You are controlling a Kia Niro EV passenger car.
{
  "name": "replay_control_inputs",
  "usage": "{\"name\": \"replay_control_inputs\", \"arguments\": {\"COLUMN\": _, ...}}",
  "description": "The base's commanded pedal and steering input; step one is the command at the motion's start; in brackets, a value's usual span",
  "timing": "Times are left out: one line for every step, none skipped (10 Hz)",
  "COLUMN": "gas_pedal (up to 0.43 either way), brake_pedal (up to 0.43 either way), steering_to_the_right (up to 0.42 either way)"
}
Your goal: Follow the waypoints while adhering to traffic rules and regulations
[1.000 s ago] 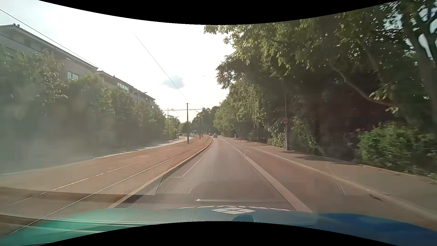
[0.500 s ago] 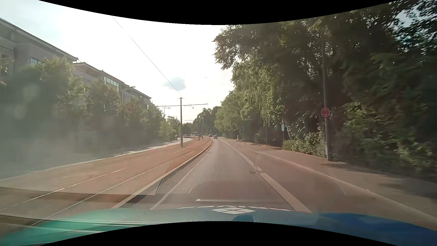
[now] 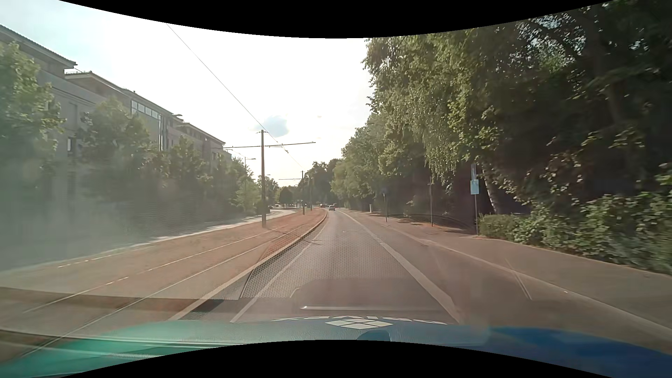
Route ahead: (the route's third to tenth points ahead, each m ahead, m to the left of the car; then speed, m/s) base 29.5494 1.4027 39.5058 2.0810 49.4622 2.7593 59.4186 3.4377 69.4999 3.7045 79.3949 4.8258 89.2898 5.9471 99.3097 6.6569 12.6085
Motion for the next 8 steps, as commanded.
{"name": "replay_control_inputs", "arguments": {"gas_pedal": 0.15, "brake_pedal": 0.0, "steering_to_the_right": -0.01}}
{"name": "replay_control_inputs", "arguments": {"gas_pedal": 0.15, "brake_pedal": 0.0, "steering_to_the_right": -0.01}}
{"name": "replay_control_inputs", "arguments": {"gas_pedal": 0.15, "brake_pedal": 0.0, "steering_to_the_right": -0.01}}
{"name": "replay_control_inputs", "arguments": {"gas_pedal": 0.15, "brake_pedal": 0.0, "steering_to_the_right": -0.01}}
{"name": "replay_control_inputs", "arguments": {"gas_pedal": 0.15, "brake_pedal": 0.0, "steering_to_the_right": -0.009}}
{"name": "replay_control_inputs", "arguments": {"gas_pedal": 0.15, "brake_pedal": 0.0, "steering_to_the_right": -0.009}}
{"name": "replay_control_inputs", "arguments": {"gas_pedal": 0.15, "brake_pedal": 0.0, "steering_to_the_right": -0.008}}
{"name": "replay_control_inputs", "arguments": {"gas_pedal": 0.15, "brake_pedal": 0.0, "steering_to_the_right": -0.008}}
